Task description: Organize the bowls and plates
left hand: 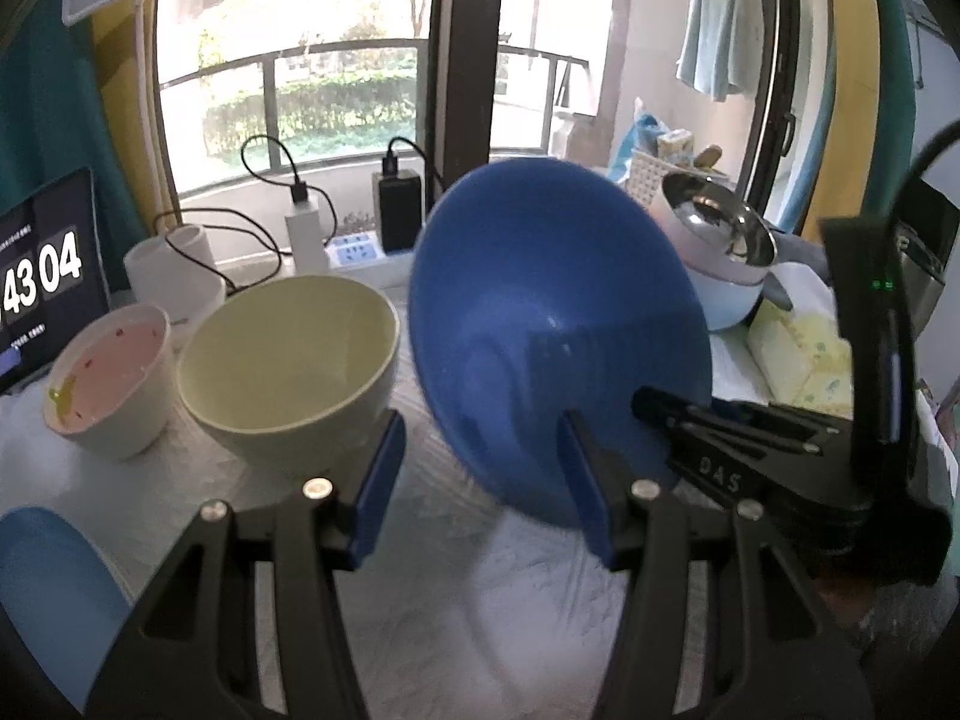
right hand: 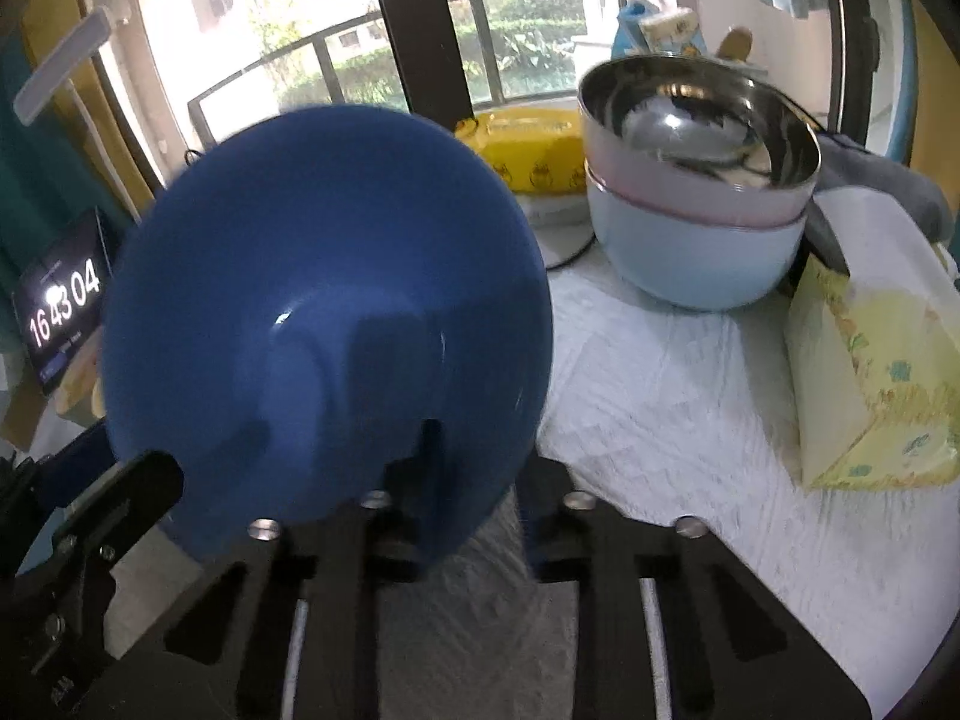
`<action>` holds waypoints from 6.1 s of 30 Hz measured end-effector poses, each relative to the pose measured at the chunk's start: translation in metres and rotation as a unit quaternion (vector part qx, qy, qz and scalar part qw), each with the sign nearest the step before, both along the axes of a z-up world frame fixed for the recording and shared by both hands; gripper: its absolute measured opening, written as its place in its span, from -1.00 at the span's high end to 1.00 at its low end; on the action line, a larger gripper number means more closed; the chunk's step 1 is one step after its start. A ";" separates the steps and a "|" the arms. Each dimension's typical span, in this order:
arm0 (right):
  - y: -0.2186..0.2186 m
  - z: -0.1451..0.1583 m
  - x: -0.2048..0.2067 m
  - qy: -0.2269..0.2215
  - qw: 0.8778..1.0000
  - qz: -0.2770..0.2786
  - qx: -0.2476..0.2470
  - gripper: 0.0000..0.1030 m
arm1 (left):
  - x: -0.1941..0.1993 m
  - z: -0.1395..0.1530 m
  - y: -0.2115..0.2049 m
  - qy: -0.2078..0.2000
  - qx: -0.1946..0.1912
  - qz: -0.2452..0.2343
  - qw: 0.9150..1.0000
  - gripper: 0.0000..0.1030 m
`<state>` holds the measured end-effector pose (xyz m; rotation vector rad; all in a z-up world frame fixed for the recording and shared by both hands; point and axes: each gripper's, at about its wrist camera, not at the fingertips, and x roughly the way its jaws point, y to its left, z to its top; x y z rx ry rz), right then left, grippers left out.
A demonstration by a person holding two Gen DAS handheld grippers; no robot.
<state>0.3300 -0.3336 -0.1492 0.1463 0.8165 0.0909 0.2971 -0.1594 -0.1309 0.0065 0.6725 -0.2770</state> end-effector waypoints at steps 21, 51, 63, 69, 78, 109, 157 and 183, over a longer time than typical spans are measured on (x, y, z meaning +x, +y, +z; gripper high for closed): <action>0.007 0.020 -0.035 -0.022 1.000 0.006 0.008 0.68 | -0.020 0.004 0.007 -0.001 0.002 0.000 1.000 0.34; 0.014 0.047 -0.101 -0.035 0.999 0.002 0.009 0.64 | -0.091 0.031 0.029 -0.021 -0.009 -0.016 1.000 0.34; 0.018 0.051 -0.122 -0.033 0.999 0.000 0.007 0.63 | -0.114 0.034 0.035 -0.021 -0.011 -0.022 0.999 0.34; 0.019 0.050 -0.128 -0.032 0.999 0.001 0.006 0.63 | -0.122 0.034 0.039 -0.018 -0.013 -0.024 0.999 0.34; 0.023 0.047 -0.138 -0.023 1.000 0.001 0.002 0.62 | -0.132 0.029 0.045 -0.004 -0.020 -0.029 0.999 0.34; 0.037 0.040 -0.143 0.014 1.000 0.009 0.000 0.46 | -0.143 0.014 0.068 0.043 -0.035 -0.014 0.998 0.31; 0.044 0.110 -0.116 -0.073 0.997 0.026 -0.031 0.28 | -0.107 0.087 0.119 -0.047 -0.020 0.060 0.997 0.08; 0.066 0.125 -0.050 -0.083 0.994 0.061 -0.035 0.28 | -0.053 0.106 0.129 -0.057 -0.015 0.079 0.995 0.08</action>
